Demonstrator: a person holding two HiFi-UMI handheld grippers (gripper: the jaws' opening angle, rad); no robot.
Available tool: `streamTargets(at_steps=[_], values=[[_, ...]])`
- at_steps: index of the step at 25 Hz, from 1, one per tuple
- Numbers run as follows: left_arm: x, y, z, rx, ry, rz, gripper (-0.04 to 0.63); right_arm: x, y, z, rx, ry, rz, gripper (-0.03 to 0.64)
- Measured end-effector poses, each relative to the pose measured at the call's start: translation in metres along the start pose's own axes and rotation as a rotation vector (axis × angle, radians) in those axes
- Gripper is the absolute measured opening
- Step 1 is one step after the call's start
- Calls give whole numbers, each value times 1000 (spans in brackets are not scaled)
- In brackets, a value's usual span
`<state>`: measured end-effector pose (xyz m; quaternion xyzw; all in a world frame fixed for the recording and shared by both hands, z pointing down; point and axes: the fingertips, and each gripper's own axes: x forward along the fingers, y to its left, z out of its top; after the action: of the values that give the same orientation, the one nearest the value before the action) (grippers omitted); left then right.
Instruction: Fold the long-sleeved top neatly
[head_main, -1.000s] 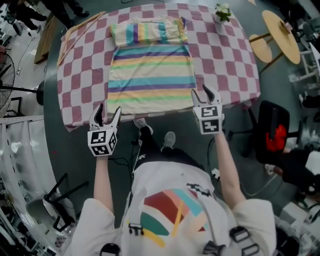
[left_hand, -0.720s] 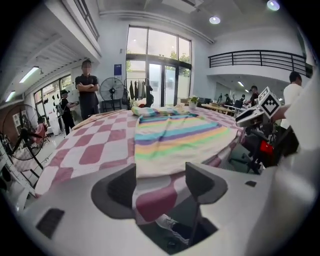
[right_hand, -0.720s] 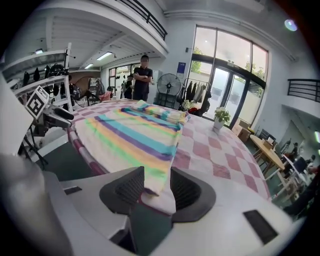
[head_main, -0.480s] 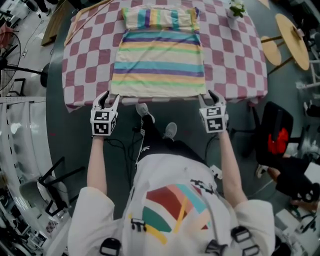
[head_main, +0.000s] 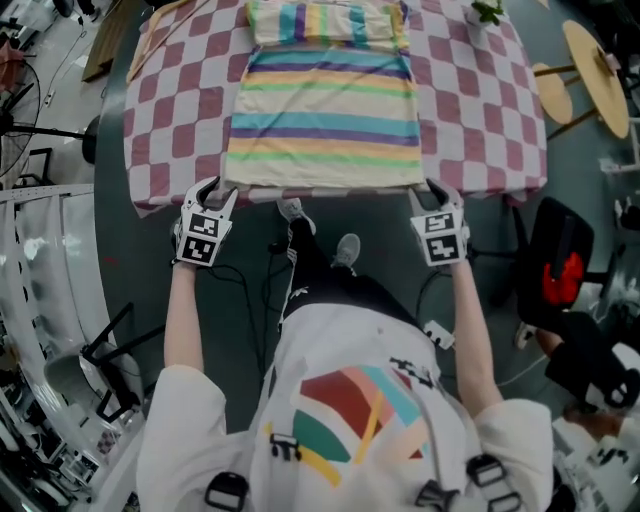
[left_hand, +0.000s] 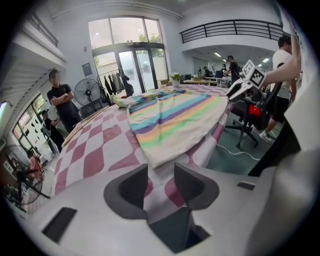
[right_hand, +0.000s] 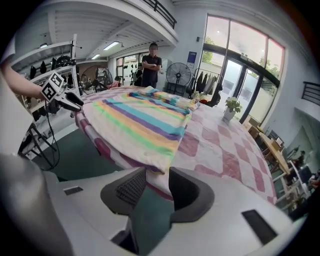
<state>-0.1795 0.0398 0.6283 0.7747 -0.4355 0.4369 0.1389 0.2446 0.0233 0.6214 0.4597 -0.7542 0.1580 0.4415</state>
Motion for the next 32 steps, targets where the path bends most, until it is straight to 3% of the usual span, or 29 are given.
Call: streamTargets(at_steps=[5,7,14,16,19,21,28,32], values=[[-1,6,-2,-39,-11,7,160,3,-2,-1,18,4,-3,118],[-1,10,0,-54,-16,22,109,6,-2,5,27,-5,0,100],[3,8,12,-64,-35,-2,76,8,0,6,23,4,6,71],[3,11,13,-88,-45,20,23,7,-1,3,24,9,2,66],[1,13,13,-174,-75,12,15,4,-3,-3,35,8,-12,61],[-2,14,12,-215,-92,14,15,3,-6,-5,49,-3,-16,23],[-10,14,14,-244,-112,34,14,2,-8,1,39,-49,-27,8],[-9,13,14,-240,-107,38,14,8,-4,1,15,-22,-34,11]])
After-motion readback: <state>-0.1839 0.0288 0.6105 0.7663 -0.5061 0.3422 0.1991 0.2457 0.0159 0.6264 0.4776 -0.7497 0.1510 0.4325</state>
